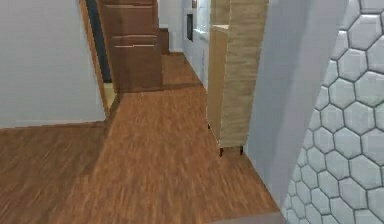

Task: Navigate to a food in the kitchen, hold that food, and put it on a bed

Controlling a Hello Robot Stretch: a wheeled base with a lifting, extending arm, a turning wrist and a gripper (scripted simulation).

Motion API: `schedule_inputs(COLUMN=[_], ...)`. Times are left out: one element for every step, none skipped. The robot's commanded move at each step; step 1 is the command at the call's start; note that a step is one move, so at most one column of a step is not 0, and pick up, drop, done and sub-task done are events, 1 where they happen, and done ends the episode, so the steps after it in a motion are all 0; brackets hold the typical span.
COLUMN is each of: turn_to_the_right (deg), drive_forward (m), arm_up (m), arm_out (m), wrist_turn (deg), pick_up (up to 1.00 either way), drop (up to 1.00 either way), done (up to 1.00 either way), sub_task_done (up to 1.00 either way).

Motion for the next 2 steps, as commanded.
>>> schedule_inputs(turn_to_the_right=[-3.0, -45.0], drive_forward=[0.0, 0.0], arm_up=[0.0, 0.0], arm_out=[0.0, 0.0], wrist_turn=[0.0, 0.0], pick_up=[0.0, 0.0], drop=[0.0, 0.0], done=[0.0, 0.0], sub_task_done=[0.0, 0.0])
